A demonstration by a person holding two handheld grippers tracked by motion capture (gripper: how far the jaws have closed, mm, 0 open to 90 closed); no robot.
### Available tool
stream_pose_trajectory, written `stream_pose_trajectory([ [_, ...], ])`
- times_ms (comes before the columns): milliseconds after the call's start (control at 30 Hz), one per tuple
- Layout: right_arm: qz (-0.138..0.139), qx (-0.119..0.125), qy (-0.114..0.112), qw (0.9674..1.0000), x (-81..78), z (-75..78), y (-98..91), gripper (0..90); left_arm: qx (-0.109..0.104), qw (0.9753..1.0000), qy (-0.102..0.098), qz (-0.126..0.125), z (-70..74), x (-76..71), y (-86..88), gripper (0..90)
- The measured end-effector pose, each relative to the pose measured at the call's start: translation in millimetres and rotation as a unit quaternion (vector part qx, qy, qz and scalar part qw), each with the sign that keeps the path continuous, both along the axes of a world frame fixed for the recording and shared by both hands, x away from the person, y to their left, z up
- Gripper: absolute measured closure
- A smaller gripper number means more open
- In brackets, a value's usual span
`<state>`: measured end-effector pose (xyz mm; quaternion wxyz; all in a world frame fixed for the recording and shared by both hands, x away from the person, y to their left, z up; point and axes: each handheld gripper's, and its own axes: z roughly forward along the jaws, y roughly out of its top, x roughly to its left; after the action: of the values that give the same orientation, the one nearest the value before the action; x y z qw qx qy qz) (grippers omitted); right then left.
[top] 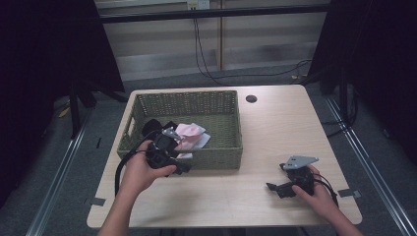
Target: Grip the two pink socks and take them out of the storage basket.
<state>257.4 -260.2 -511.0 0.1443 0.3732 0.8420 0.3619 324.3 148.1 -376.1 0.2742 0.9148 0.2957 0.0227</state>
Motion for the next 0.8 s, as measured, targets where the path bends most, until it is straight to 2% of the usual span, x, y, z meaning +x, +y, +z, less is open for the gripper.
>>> stream_pose_trajectory([
  [133, 0.000, 0.000, 0.000, 1.0000, 0.0, 0.0, 0.0, 9.7, -0.005, 0.9998, 0.015, -0.008, 10.9, 2.7, -2.1, 30.3],
  [300, 0.000, 0.000, 0.000, 1.0000, 0.0, 0.0, 0.0, 9.7, -0.007, 0.9998, 0.014, -0.012, 26.7, 6.0, -4.6, 30.8],
  [333, 0.000, 0.000, 0.000, 1.0000, 0.0, 0.0, 0.0, 9.7, -0.013, 0.9997, 0.017, -0.010, 29.4, 7.4, -5.2, 30.8],
  [467, 0.000, 0.000, 0.000, 1.0000, 0.0, 0.0, 0.0, 9.7, -0.011, 0.9998, 0.017, -0.009, 38.6, 16.1, -5.9, 30.8],
  [667, 0.000, 0.000, 0.000, 1.0000, 0.0, 0.0, 0.0, 9.7, -0.016, 0.9995, 0.022, 0.014, 40.5, 32.2, -6.2, 31.3],
  [800, 0.000, 0.000, 0.000, 1.0000, 0.0, 0.0, 0.0, 9.7, -0.007, 0.9992, 0.028, 0.026, 34.9, 44.4, -5.3, 31.5],
])
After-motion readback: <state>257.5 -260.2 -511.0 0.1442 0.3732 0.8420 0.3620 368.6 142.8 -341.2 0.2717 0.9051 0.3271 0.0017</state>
